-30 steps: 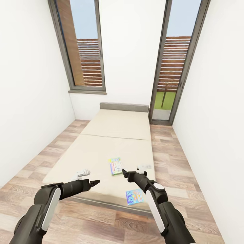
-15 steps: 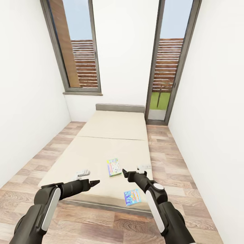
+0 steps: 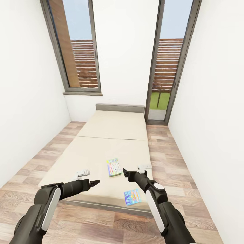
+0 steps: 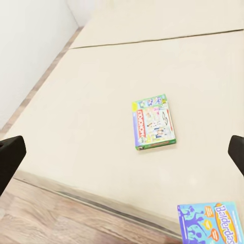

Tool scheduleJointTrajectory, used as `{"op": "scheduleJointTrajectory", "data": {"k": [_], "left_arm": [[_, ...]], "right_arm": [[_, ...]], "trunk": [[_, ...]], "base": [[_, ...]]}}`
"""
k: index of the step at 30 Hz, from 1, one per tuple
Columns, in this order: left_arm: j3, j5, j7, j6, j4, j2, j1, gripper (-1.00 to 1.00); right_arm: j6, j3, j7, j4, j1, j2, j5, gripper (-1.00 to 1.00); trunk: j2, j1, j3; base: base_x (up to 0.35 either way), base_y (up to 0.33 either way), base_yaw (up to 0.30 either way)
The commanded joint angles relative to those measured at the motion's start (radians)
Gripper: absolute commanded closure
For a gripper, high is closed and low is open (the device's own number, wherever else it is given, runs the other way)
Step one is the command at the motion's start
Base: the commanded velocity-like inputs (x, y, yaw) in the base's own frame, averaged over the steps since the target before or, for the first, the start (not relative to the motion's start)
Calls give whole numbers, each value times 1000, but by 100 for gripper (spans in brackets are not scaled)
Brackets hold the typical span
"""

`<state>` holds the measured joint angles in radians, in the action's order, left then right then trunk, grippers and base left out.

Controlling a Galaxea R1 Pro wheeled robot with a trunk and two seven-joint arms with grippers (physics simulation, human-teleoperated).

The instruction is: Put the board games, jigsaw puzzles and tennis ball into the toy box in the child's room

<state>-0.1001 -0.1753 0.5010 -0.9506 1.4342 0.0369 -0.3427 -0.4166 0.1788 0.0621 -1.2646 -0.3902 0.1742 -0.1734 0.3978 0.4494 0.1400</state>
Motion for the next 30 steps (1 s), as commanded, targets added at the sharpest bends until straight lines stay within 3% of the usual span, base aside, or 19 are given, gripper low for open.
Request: {"op": "scheduleJointTrajectory", "data": {"k": [1, 15, 24, 30], "left_arm": [[-1, -5, 0, -7, 0, 0, -1, -100], [0, -4, 0, -7, 0, 0, -1, -100], [0, -5, -1, -7, 0, 0, -1, -100], [0, -4, -1, -8, 1, 0, -1, -100]], "right_arm": [[-5, -1, 2, -1, -1, 0, -5, -100], [-6, -2, 2, -1, 0, 0, -8, -100], [-6, 0, 3, -2, -1, 0, -3, -100], [-5, -1, 3, -2, -1, 0, -6, -100]], "trunk": [[2, 1, 2], [2, 1, -11], [2, 1, -13], [2, 1, -13]], "base": [[0, 0, -54], [0, 0, -159], [0, -13, -20], [0, -190, -1]]}}
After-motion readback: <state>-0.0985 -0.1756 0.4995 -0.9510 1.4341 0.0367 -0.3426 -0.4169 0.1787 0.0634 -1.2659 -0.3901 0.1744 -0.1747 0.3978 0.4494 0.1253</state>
